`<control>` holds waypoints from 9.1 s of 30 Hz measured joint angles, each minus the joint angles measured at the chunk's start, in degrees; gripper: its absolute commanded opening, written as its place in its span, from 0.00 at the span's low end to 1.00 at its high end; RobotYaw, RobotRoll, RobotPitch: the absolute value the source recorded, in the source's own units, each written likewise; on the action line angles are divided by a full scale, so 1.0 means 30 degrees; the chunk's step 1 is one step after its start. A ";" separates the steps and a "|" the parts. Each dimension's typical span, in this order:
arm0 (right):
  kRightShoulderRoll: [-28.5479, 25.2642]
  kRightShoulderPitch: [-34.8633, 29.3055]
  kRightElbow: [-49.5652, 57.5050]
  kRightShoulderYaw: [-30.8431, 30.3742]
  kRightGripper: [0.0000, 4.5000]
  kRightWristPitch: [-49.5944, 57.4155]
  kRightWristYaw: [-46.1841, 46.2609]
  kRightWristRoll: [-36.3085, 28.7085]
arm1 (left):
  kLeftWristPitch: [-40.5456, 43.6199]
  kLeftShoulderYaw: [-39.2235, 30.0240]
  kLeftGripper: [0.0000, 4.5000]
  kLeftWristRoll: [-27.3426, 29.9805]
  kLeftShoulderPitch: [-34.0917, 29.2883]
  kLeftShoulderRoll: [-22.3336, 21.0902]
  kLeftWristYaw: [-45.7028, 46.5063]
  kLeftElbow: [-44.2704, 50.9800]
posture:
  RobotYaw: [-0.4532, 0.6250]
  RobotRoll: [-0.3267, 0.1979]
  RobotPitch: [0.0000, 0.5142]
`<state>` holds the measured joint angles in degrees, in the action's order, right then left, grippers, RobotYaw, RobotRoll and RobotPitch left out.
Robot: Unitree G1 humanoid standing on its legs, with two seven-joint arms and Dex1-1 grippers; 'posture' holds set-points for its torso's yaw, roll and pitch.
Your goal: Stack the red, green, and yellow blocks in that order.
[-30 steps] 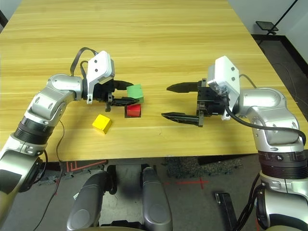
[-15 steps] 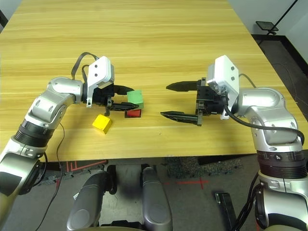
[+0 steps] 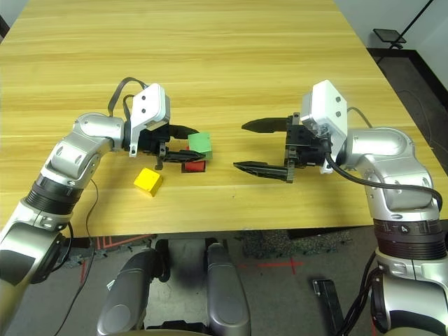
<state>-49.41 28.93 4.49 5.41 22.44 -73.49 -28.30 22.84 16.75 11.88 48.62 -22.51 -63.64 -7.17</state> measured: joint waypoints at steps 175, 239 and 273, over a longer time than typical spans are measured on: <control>0.0475 0.0503 -0.0168 -0.0239 1.00 -0.0962 0.0067 -0.0344 | 0.2777 -0.2945 0.47 0.1983 0.2513 -0.3231 -0.3253 0.0181 | 0.58 0.76 0.52; 0.0857 -0.0028 -0.0213 -0.0220 1.00 -0.1344 0.0754 -0.0352 | 0.3247 0.0431 0.47 0.0453 0.2834 -0.0589 0.0026 0.0783 | 0.56 0.77 0.53; 0.0870 -0.0012 -0.0213 -0.0222 1.00 -0.1337 0.0763 -0.0349 | 0.2703 0.0499 1.00 -0.0090 0.2454 -0.0875 -0.0683 0.0010 | 0.56 0.77 0.54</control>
<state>-46.80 28.90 3.85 4.74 18.43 -71.21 -29.35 30.95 18.25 11.61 55.98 -25.13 -65.68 -7.14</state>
